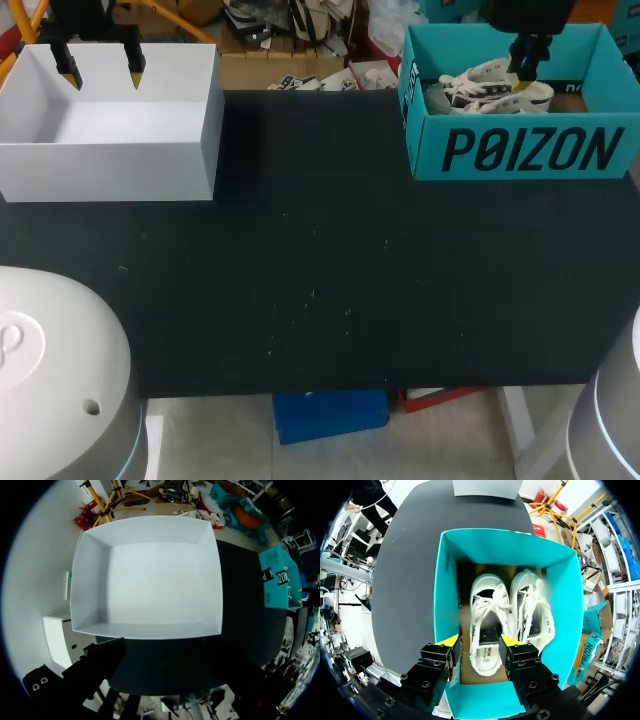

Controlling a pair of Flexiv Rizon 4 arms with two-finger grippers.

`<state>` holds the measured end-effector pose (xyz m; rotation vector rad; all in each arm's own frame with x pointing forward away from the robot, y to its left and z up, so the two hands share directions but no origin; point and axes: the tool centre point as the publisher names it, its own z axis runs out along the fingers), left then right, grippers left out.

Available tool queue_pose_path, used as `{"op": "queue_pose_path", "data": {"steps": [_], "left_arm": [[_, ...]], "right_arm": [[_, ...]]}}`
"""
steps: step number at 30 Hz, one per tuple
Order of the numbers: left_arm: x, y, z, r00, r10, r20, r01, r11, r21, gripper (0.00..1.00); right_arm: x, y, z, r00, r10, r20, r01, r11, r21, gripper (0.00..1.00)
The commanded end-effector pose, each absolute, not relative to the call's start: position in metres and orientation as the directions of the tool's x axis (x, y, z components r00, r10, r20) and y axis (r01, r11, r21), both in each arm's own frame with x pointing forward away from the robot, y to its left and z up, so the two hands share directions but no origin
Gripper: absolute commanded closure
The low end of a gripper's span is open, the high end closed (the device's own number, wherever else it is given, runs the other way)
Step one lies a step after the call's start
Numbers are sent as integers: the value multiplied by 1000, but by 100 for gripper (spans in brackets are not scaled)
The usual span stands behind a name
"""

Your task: Take the shoe out of the shoebox, open the shoe tongue, remove and reinsert the insole, then place the shoe into the shoebox

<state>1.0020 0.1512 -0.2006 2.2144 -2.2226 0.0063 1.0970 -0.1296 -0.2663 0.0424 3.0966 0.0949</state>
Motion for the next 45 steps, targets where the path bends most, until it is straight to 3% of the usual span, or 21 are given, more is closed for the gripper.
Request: {"op": "queue_pose_path", "data": {"steps": [1,19,45], "left_arm": [[1001,150,-200,-2,-1000,2,-1000,2,2,0],[1001,150,-200,-2,-1000,2,-1000,2,2,0],[1001,150,-200,-2,-1000,2,-1000,2,2,0]], "right_arm": [[1115,-136,-284,-1000,24,-5,24,997,73,55],[1146,-158,-340,-999,5,35,8,996,84,63],[1150,-142,-405,-998,3,62,9,995,98,71]]}}
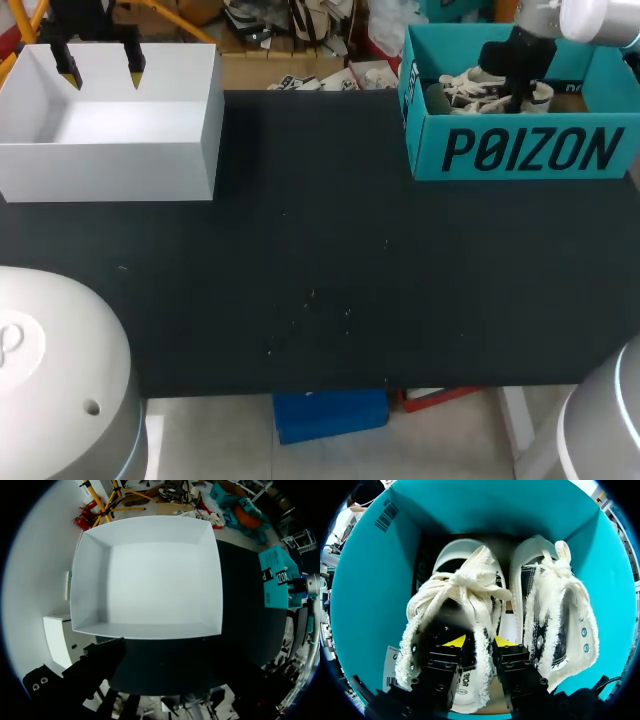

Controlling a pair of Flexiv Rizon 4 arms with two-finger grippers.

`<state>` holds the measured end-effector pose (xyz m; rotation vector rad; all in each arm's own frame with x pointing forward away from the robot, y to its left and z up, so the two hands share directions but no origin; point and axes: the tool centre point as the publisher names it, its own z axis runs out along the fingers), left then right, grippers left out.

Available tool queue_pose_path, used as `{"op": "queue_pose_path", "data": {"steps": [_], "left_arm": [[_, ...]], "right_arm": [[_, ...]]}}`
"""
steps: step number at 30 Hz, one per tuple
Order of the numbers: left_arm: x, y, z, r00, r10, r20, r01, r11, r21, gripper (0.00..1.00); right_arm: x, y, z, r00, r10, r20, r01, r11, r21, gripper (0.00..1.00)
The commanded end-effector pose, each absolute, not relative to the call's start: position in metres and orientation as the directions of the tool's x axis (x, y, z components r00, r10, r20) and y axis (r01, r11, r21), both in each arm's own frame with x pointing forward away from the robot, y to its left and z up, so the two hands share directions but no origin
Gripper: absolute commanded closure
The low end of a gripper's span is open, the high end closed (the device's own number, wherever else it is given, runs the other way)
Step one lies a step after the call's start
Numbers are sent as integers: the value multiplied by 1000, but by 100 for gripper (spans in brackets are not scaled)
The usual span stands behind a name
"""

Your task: Take the shoe out of the shoebox, open the shoe tongue, remove and reinsert the insole, then place the shoe into the shoebox

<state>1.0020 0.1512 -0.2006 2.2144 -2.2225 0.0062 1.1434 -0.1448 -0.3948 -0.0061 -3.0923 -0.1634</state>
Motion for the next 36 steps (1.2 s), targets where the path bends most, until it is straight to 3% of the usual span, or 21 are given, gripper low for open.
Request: {"op": "queue_pose_path", "data": {"steps": [1,4,6,16,36], "left_arm": [[1001,150,-200,-2,-1000,2,-1000,2,2,0],[1001,150,-200,-2,-1000,2,-1000,2,2,0],[1001,150,-200,-2,-1000,2,-1000,2,2,0],[1001,150,-200,-2,-1000,2,-1000,2,2,0],[1001,150,-200,-2,-1000,2,-1000,2,2,0]], "right_arm": [[1150,-142,-406,-998,4,63,10,995,97,71],[1148,-141,-409,-998,6,66,12,996,87,78],[1148,-141,-410,-998,7,66,12,997,82,100],[1152,-142,-388,-999,-16,44,-13,997,72,100],[1158,-140,-261,-994,-105,24,-104,994,26,100]]}}
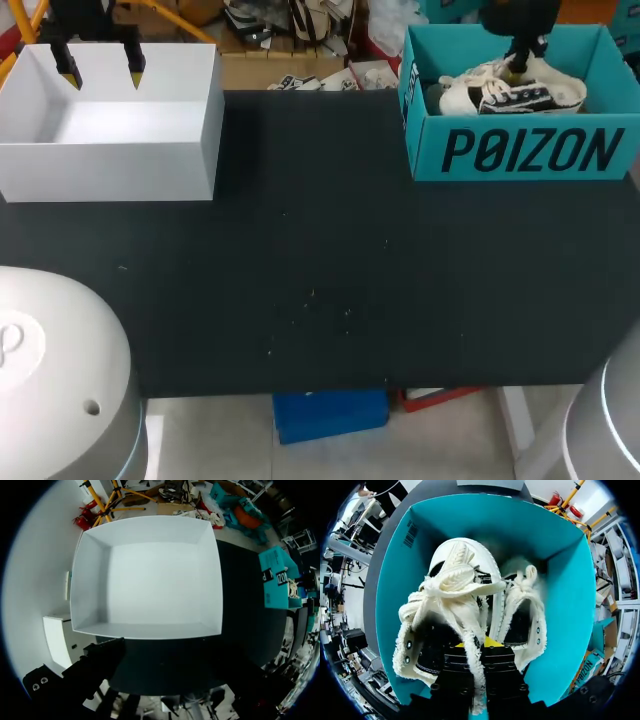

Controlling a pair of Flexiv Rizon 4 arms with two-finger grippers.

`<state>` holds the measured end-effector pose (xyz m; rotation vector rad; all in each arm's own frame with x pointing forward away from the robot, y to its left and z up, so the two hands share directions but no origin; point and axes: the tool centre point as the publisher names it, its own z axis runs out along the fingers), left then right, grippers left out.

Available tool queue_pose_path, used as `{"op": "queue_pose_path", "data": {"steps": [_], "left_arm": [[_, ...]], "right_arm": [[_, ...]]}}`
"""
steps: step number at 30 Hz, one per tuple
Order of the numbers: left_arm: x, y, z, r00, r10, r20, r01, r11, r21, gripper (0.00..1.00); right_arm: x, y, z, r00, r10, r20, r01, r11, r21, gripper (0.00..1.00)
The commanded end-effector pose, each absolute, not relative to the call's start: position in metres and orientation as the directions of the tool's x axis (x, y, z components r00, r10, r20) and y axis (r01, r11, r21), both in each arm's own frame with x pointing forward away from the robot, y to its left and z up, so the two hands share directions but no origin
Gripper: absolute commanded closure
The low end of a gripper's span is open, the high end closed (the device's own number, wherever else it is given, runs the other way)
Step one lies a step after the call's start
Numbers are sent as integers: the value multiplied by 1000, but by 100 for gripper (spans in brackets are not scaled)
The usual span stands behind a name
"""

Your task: Take the shoe out of the shoebox, open the shoe tongue, remove and reinsert the insole, then place the shoe into the shoebox

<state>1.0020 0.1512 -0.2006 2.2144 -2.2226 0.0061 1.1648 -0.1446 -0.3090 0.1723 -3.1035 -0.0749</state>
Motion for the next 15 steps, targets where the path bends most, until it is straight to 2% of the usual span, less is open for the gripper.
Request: {"op": "queue_pose_path", "data": {"steps": [1,15], "left_arm": [[1001,150,-200,-2,-1000,2,-1000,2,2,0],[1001,150,-200,-2,-1000,2,-1000,2,2,0]], "right_arm": [[1157,-139,-254,-995,-102,21,-102,995,20,100],[1131,-85,-174,-998,-60,0,-60,996,-73,100]]}}
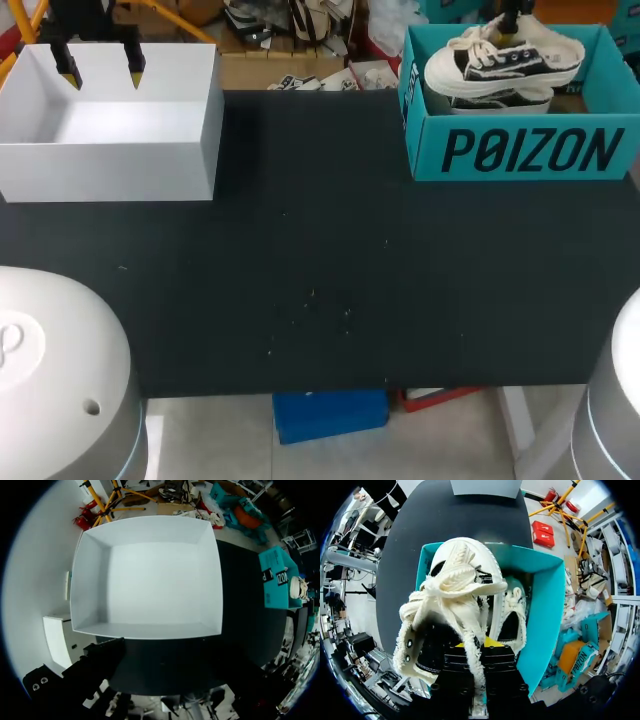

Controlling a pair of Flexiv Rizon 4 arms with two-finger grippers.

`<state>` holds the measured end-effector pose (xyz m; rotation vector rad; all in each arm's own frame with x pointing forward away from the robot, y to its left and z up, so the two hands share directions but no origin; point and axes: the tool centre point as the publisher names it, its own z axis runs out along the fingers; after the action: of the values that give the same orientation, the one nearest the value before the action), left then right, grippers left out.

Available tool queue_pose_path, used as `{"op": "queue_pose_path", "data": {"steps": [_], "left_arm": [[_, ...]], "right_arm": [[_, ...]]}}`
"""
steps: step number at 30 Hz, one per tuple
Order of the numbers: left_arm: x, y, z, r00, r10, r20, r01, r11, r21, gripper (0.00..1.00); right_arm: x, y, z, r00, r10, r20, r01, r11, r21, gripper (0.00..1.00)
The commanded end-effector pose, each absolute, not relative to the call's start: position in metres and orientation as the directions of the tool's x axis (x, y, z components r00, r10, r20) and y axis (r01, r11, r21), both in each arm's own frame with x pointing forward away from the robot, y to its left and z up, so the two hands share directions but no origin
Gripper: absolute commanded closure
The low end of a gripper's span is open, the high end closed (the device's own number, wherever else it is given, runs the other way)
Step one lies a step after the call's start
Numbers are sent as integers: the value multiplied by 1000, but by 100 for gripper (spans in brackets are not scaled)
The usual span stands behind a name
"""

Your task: Take the shoe out of the shoebox, open the shoe tongue, remove and reinsert the insole, then place the shoe into the shoebox

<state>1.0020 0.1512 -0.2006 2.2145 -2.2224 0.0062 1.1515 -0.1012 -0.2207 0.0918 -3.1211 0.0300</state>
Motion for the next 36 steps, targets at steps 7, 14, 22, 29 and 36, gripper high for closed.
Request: {"op": "queue_pose_path", "data": {"steps": [7,14,22,29,36], "left_arm": [[1001,150,-200,-2,-1000,2,-1000,2,2,0],[1001,150,-200,-2,-1000,2,-1000,2,2,0],[1001,150,-200,-2,-1000,2,-1000,2,2,0],[1001,150,-200,-2,-1000,2,-1000,2,2,0],[1001,150,-200,-2,-1000,2,-1000,2,2,0]], "right_arm": [[1098,-42,-158,-997,-76,3,-76,994,-82,100],[1051,11,-144,-996,-81,-40,-78,993,-90,100],[995,87,-160,-997,-26,-66,-24,999,-41,100],[975,160,-190,-997,7,-71,6,1000,15,100],[955,208,-225,-999,33,-32,31,998,50,100]]}}
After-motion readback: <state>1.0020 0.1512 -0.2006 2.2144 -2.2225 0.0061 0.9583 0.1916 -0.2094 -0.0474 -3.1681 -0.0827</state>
